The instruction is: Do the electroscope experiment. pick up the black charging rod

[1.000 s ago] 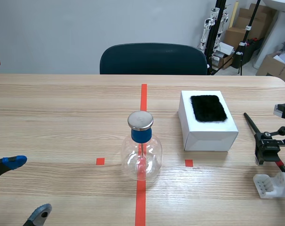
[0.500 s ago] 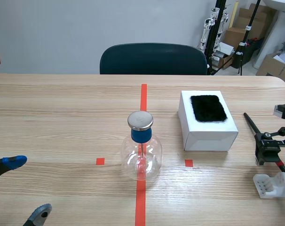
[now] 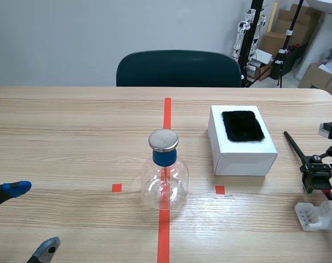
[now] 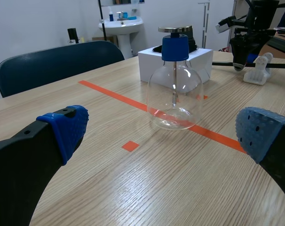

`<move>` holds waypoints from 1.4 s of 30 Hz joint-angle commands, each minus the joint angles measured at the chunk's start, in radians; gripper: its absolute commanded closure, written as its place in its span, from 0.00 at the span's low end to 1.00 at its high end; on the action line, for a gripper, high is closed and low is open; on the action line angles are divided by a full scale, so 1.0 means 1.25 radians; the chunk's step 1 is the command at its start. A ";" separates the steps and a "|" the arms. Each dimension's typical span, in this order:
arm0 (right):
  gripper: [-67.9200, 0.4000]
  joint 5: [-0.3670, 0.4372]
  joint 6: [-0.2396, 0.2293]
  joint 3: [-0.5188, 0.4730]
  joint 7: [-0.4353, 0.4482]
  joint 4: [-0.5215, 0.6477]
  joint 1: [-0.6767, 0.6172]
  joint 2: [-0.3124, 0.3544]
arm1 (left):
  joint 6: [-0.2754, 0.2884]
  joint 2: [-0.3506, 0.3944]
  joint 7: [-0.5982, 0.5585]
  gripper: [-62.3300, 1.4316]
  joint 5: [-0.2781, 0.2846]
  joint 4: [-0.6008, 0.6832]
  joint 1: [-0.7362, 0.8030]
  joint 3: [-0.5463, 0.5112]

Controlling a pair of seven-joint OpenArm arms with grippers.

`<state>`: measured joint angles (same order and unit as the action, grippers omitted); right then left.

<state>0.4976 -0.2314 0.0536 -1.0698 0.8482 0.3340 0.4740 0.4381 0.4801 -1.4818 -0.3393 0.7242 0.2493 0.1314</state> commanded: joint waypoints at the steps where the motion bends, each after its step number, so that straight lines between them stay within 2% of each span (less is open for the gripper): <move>1: 0.35 0.000 0.000 -0.007 0.006 0.013 0.007 0.015 | 0.000 0.007 -0.011 0.00 0.009 0.011 0.000 -0.007; 11: 0.48 0.000 0.000 -0.007 0.028 0.013 0.007 0.015 | 0.000 0.007 -0.011 0.00 0.009 0.011 0.000 -0.007; 18: 0.51 0.000 0.000 -0.007 0.036 0.013 0.007 0.015 | 0.000 0.007 -0.011 0.00 0.009 0.011 0.000 -0.007; 24: 0.68 0.000 0.000 -0.007 0.036 0.013 0.004 0.015 | 0.000 0.007 -0.011 0.00 0.009 0.011 0.000 -0.007; 31: 0.80 0.000 0.000 -0.007 0.036 0.013 -0.001 0.015 | 0.000 0.007 -0.010 0.00 0.009 0.011 0.000 -0.007; 36: 0.98 0.000 0.000 -0.007 0.036 0.013 -0.001 0.015 | 0.000 0.007 -0.010 0.00 0.009 0.011 0.000 -0.007; 42: 1.00 0.000 0.000 -0.007 0.036 0.013 -0.001 0.015 | 0.000 0.007 -0.010 0.00 0.009 0.011 0.000 -0.007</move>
<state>0.4976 -0.2314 0.0536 -1.0256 0.8482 0.3176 0.4740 0.4381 0.4801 -1.4815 -0.3393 0.7242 0.2493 0.1314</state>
